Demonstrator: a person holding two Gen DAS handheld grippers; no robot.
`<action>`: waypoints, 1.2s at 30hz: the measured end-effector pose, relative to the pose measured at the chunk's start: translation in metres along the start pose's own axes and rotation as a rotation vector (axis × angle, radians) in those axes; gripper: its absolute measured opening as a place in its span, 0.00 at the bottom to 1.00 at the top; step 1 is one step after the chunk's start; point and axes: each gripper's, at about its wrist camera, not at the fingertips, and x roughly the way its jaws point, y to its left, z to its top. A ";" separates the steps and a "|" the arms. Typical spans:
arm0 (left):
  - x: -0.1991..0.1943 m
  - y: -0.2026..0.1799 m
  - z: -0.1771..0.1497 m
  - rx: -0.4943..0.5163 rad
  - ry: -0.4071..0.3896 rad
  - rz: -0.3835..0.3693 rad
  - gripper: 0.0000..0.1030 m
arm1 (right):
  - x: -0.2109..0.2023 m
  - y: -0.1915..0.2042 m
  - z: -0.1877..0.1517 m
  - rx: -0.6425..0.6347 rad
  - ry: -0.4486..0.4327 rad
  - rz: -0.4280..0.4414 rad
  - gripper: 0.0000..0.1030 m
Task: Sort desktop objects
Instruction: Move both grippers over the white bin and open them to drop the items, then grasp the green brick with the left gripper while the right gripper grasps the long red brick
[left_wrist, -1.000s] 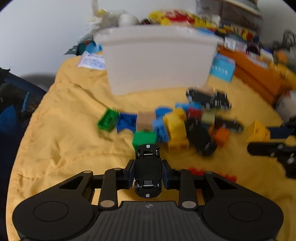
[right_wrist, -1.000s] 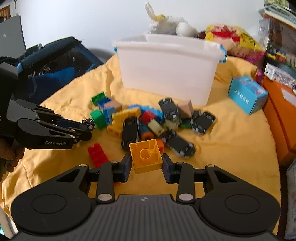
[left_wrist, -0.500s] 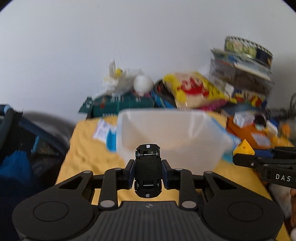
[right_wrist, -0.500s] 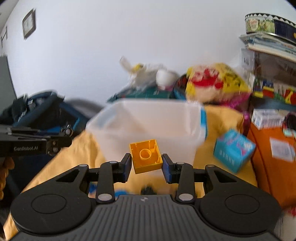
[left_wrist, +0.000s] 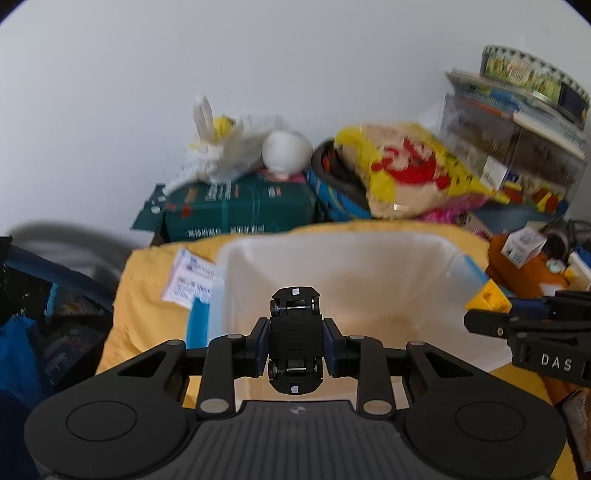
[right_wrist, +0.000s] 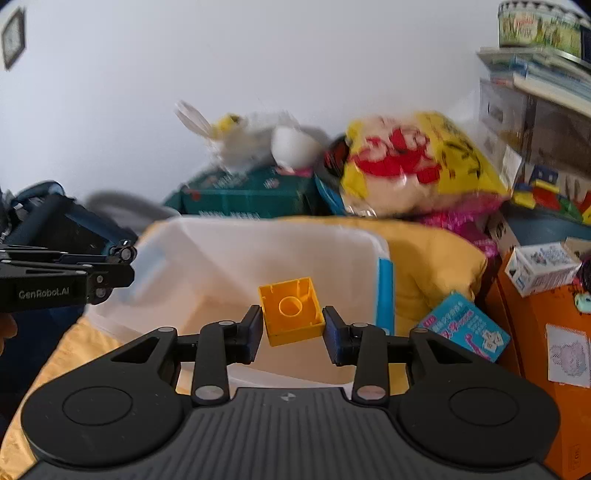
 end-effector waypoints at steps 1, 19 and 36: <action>0.005 -0.002 -0.001 0.004 0.016 -0.004 0.32 | 0.003 0.000 0.001 0.001 0.010 -0.001 0.38; -0.059 0.005 -0.078 0.085 -0.085 -0.008 0.72 | -0.066 0.010 -0.068 0.001 -0.088 0.046 0.78; -0.027 -0.012 -0.205 0.084 0.093 -0.044 0.68 | -0.059 0.106 -0.218 -0.391 0.151 0.271 0.58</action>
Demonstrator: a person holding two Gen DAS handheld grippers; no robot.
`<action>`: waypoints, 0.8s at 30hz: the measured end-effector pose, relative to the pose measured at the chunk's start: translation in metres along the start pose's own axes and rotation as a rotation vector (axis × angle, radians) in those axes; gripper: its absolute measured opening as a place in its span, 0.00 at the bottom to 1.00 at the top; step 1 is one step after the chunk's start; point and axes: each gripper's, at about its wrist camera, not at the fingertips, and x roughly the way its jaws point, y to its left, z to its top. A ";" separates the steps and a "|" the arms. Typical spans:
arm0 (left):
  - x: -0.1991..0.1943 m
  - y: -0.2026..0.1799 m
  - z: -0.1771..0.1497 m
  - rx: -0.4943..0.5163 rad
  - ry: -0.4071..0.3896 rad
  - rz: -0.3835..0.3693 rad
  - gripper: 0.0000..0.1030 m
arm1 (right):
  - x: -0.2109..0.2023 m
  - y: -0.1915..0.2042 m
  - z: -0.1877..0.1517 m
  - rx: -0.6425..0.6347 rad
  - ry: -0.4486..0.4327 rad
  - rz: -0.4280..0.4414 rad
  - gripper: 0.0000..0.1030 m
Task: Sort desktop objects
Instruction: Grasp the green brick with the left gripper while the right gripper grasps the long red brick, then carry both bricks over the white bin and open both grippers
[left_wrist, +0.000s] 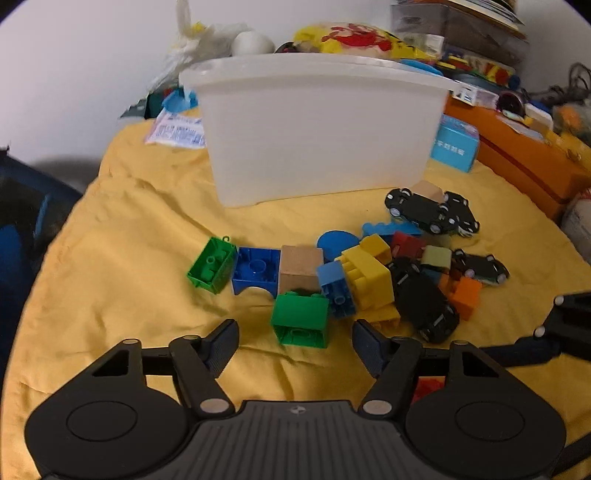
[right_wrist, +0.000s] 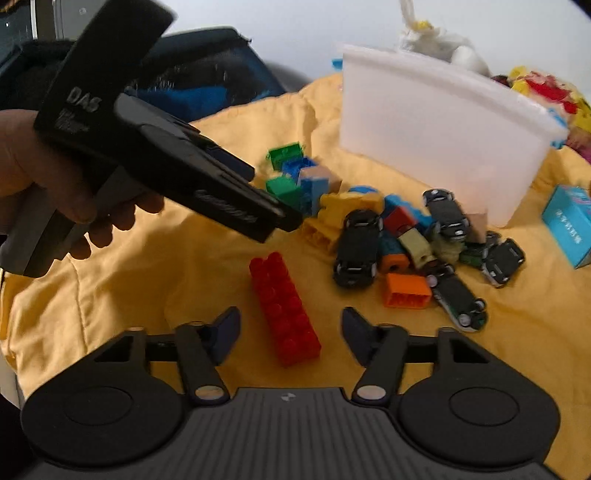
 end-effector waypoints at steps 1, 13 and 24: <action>0.002 0.000 0.000 0.000 -0.003 0.001 0.66 | 0.003 -0.001 0.002 0.006 0.008 -0.002 0.57; 0.001 0.002 -0.003 0.003 -0.025 -0.056 0.33 | -0.007 -0.023 -0.007 0.128 0.030 0.015 0.26; -0.068 0.018 0.032 -0.060 -0.125 -0.032 0.33 | -0.077 -0.063 0.018 0.325 -0.144 -0.093 0.26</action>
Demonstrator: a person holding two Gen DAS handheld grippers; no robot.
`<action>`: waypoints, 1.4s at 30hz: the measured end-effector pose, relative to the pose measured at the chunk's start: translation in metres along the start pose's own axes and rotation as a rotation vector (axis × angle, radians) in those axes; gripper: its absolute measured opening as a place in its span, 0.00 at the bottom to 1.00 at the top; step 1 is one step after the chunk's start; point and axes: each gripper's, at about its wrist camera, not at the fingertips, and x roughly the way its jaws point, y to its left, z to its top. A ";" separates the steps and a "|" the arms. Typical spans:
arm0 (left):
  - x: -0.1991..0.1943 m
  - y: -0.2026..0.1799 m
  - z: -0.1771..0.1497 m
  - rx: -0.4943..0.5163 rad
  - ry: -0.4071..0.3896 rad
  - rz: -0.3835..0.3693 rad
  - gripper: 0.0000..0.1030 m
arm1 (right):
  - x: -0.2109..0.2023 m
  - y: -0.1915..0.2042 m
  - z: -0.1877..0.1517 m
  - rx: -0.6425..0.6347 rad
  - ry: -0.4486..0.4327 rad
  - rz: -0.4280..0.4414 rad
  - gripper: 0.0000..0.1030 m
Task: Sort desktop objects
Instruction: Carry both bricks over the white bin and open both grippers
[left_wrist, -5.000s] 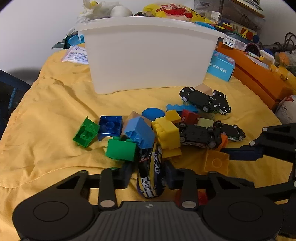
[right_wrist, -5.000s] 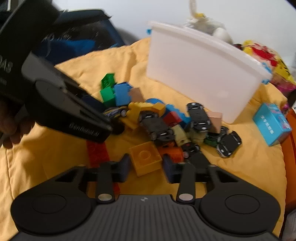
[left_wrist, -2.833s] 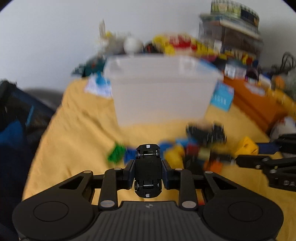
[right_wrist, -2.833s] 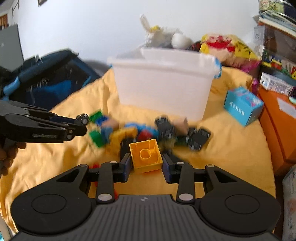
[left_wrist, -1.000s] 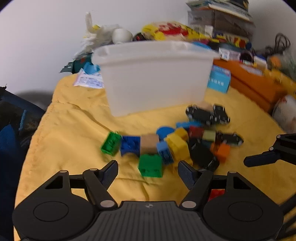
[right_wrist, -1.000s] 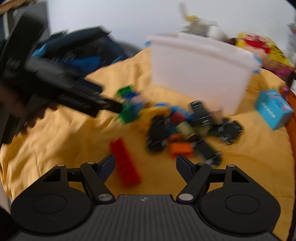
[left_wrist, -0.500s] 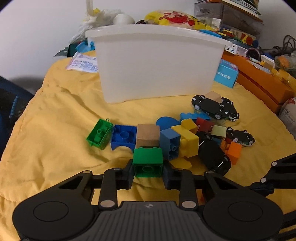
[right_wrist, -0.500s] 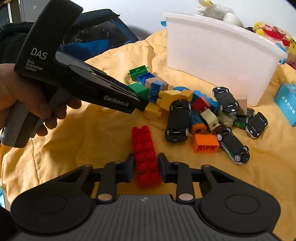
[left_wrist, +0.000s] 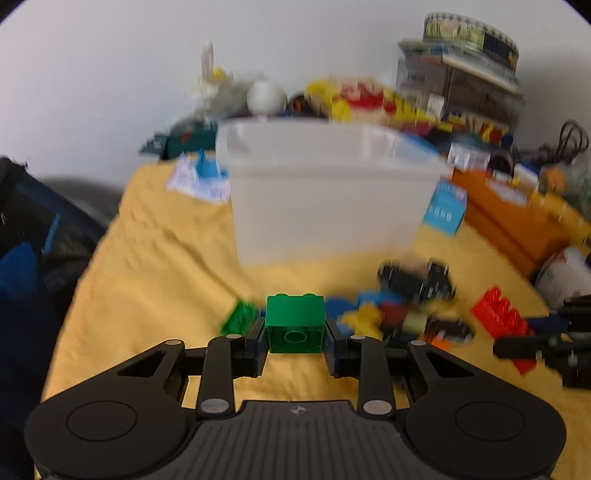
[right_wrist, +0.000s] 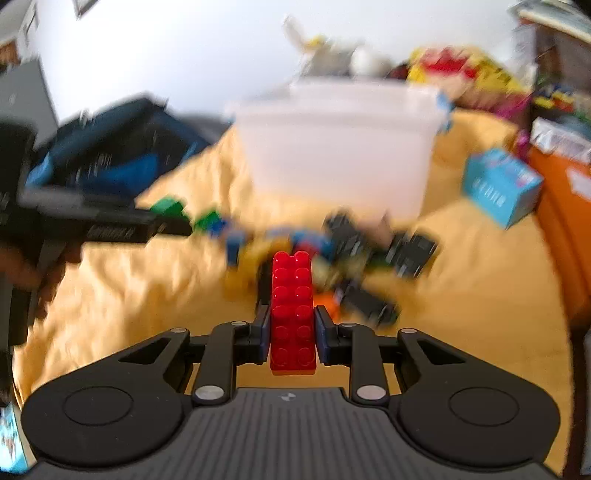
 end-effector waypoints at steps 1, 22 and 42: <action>-0.005 0.000 0.008 0.001 -0.014 0.000 0.33 | -0.003 -0.001 0.009 0.008 -0.021 -0.008 0.26; 0.066 0.013 0.169 -0.067 -0.011 0.023 0.33 | 0.067 -0.065 0.174 0.087 -0.045 -0.103 0.26; 0.055 0.022 0.140 -0.040 -0.087 0.078 0.69 | 0.059 -0.052 0.148 -0.005 -0.095 -0.111 0.66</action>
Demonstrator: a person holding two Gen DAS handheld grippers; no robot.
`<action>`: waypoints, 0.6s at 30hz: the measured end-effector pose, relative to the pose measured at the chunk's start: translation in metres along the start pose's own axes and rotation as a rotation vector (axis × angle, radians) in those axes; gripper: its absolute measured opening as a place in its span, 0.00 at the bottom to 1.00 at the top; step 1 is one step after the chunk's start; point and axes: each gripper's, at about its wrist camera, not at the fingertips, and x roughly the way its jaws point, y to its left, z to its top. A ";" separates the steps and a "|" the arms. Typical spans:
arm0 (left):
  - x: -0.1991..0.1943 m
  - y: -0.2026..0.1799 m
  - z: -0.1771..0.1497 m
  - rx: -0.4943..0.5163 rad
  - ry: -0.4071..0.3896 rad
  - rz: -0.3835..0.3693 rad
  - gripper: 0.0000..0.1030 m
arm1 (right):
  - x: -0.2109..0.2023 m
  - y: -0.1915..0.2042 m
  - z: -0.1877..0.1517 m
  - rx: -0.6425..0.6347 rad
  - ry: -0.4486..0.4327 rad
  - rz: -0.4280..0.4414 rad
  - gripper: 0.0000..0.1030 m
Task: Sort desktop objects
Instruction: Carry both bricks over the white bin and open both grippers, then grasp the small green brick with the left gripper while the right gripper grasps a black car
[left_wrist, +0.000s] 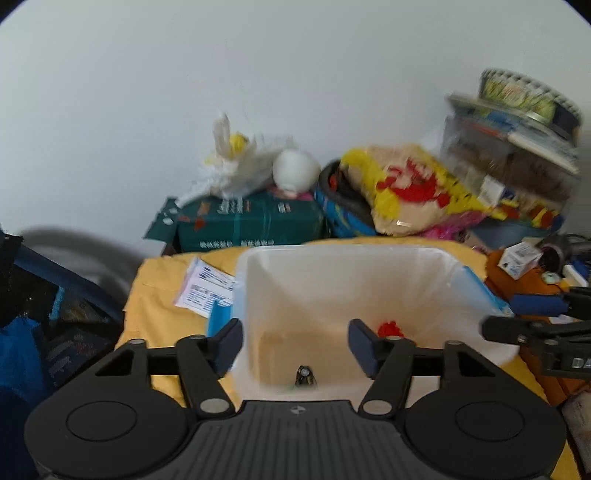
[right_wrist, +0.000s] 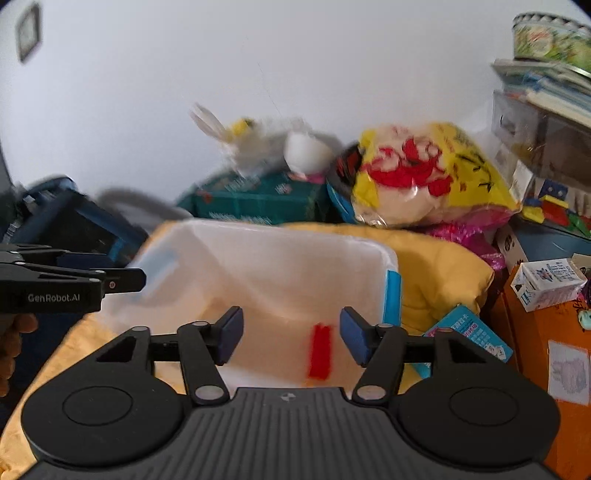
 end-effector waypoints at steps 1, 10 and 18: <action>-0.009 0.003 -0.012 0.010 -0.013 0.009 0.69 | -0.013 0.001 -0.016 -0.013 -0.019 0.007 0.67; 0.003 0.032 -0.127 0.053 0.185 0.058 0.69 | -0.018 -0.009 -0.147 -0.076 0.199 -0.008 0.69; 0.022 0.037 -0.157 0.099 0.228 0.072 0.66 | -0.001 0.004 -0.173 -0.161 0.261 0.013 0.64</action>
